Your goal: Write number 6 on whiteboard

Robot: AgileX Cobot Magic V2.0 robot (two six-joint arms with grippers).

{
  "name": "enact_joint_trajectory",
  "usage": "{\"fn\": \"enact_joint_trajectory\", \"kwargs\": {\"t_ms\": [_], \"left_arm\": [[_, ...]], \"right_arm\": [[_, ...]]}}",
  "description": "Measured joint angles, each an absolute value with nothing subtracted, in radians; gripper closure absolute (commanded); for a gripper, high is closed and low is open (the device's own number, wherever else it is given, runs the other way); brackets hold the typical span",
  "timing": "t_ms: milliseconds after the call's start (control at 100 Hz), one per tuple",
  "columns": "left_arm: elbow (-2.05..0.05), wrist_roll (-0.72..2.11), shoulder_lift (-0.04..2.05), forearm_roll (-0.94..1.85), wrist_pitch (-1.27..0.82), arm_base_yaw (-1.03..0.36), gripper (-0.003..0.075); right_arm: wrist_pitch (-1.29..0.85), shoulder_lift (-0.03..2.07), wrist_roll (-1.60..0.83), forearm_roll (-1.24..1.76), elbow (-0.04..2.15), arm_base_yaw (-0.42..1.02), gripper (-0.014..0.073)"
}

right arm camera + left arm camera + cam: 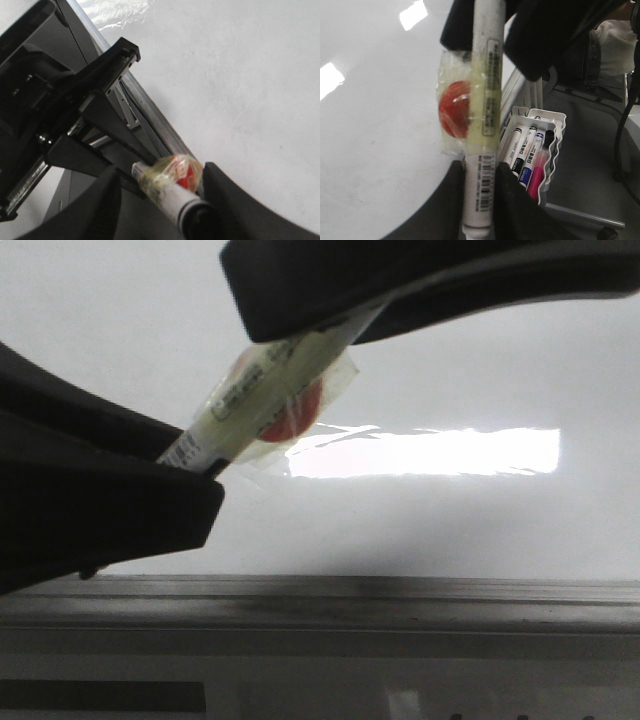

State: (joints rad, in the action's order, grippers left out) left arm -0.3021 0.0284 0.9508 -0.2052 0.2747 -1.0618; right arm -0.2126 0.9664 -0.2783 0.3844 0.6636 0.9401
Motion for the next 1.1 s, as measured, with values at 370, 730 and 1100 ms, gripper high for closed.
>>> {"fn": "enact_joint_trajectory", "kwargs": {"t_ms": [370, 730, 1100], "left_arm": [[-0.298, 0.042, 0.952, -0.215, 0.269, -1.062, 0.0706], [-0.298, 0.031, 0.931, -0.126, 0.263, -1.047, 0.0302], [-0.298, 0.031, 0.57, -0.048, 0.135, -0.774, 0.032]], "right_arm": [[-0.205, 0.975, -0.277, 0.402, 0.674, 0.947, 0.0656], [-0.21, 0.979, -0.277, 0.425, 0.674, 0.939, 0.0656], [-0.223, 0.986, -0.279, 0.484, 0.728, 0.771, 0.0656]]}}
